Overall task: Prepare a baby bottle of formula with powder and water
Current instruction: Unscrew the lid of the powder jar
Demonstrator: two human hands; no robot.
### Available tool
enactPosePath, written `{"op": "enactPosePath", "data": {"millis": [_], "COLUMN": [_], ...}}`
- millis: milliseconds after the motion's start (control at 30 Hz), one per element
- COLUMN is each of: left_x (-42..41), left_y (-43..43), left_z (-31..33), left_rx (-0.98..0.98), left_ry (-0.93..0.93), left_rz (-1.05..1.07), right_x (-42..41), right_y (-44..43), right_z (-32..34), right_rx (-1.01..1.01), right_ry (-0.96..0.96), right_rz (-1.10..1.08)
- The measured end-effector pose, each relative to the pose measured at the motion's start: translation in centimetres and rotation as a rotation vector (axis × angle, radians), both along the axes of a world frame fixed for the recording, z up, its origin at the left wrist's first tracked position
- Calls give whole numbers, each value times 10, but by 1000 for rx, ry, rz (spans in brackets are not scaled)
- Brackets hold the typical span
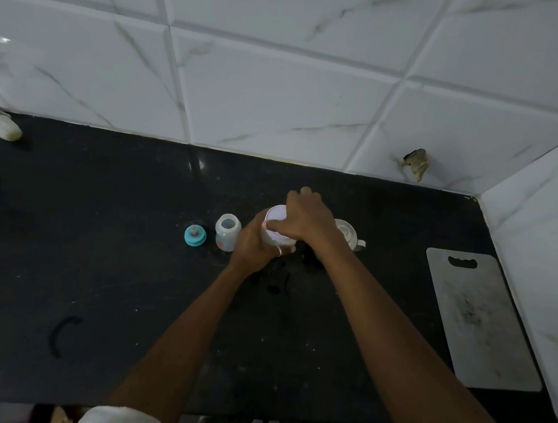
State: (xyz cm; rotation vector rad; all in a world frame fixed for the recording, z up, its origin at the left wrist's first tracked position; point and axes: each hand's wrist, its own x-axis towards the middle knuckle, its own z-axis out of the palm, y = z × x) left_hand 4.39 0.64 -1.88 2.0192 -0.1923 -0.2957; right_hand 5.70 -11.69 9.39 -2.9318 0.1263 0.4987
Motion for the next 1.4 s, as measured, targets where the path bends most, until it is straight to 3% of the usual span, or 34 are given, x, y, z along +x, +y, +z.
{"op": "enactPosePath", "data": {"millis": [233,367,567,733,1133,1400], "left_x": [4,3,5,4,1,3], "left_y": [0,1,1,0,0,1], "left_z": [-12,-9,-15,-11,-6,-12], "left_rx": [128,91,123,146,103,84], "left_ry": [14,23,-6,-32,13,0], "left_rz": [3,-4,4,-49,22,-34], "right_x": [-9,-9,-5,-6,-8,0], "right_y": [20,17,2,-5,19,0], "right_z": [-7,-10,-10,-7,-2,-8], "right_rx": [-93,-79,60,138,-87,44], "right_ry": [-76,-57,62,132,-21,124], "right_rz": [-76,-53,150,128,-51,188]}}
